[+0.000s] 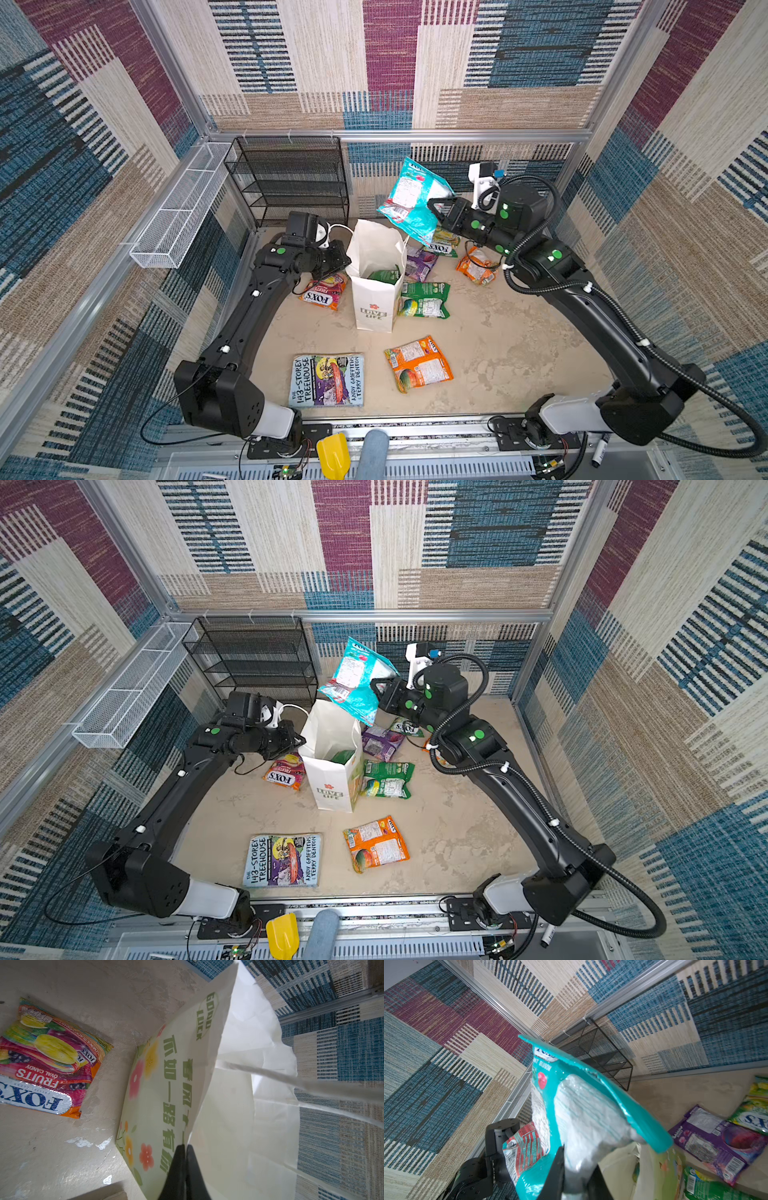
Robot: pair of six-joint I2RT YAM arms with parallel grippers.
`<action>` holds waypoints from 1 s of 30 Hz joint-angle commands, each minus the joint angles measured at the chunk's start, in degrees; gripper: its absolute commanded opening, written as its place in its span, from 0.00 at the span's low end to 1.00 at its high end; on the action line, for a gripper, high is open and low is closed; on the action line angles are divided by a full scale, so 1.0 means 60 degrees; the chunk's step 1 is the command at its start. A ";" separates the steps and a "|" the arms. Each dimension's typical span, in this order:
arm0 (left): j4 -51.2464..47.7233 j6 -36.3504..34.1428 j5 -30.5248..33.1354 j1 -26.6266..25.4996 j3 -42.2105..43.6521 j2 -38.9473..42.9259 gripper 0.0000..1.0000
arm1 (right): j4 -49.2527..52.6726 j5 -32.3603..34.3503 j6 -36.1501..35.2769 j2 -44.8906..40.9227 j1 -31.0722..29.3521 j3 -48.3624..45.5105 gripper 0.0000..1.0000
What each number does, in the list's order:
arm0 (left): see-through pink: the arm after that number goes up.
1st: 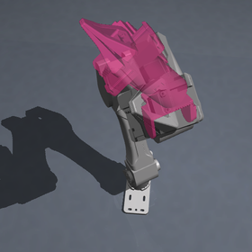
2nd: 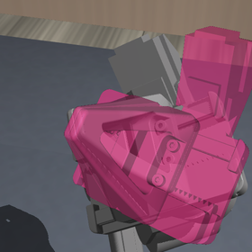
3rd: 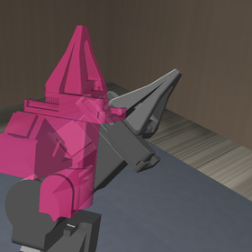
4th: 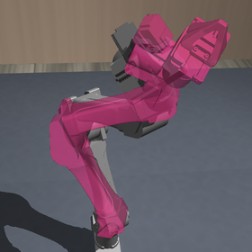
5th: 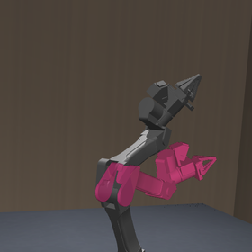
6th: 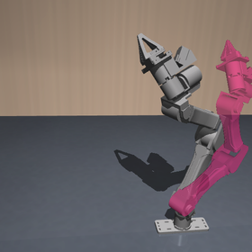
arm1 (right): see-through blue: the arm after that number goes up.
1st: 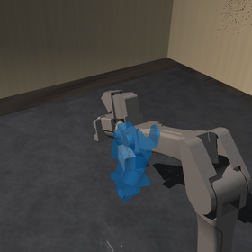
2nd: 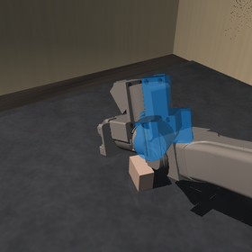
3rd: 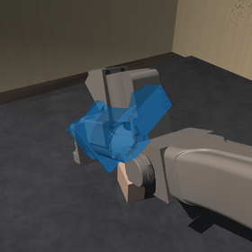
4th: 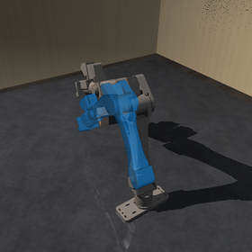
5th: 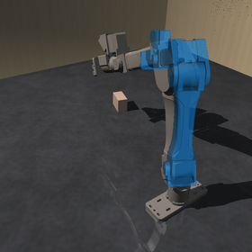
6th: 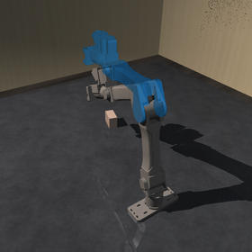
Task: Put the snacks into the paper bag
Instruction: 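Lift the teal packet with the right gripper and carry it over the bag, then lower the teal packet into the bag and open the right gripper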
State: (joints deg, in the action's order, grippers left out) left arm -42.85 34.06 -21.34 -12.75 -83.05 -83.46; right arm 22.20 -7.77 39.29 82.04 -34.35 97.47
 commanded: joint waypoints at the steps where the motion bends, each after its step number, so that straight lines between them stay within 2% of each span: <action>1: 0.0052 -0.0050 -0.0071 0.0016 -0.0052 -0.0021 0.00 | 0.0206 0.0410 -0.0508 0.0864 -0.0384 0.1047 0.00; 6: 0.0063 -0.0045 -0.0077 0.0031 -0.0058 -0.0009 0.00 | 0.0344 0.0044 -0.0601 0.1941 -0.0573 0.1443 0.00; 13: 0.0061 -0.0013 -0.0100 0.0073 -0.0046 -0.0008 0.00 | 0.0476 -0.0384 -0.0721 0.2597 -0.0589 0.1228 0.00; 26: 0.0082 0.0056 -0.0229 0.0250 -0.0013 0.0052 0.00 | 0.1819 0.0819 -0.1222 0.2564 -0.0631 0.0505 0.01; 30: 0.0115 0.0079 -0.0303 0.0269 -0.0002 0.0025 0.00 | 0.2243 0.1219 -0.1395 0.2601 -0.0785 0.0538 0.05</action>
State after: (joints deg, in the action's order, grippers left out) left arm -42.83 34.11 -22.37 -11.31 -83.05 -83.42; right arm 34.79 -2.79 32.60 98.21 -38.57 100.49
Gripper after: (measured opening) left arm 0.063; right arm 0.150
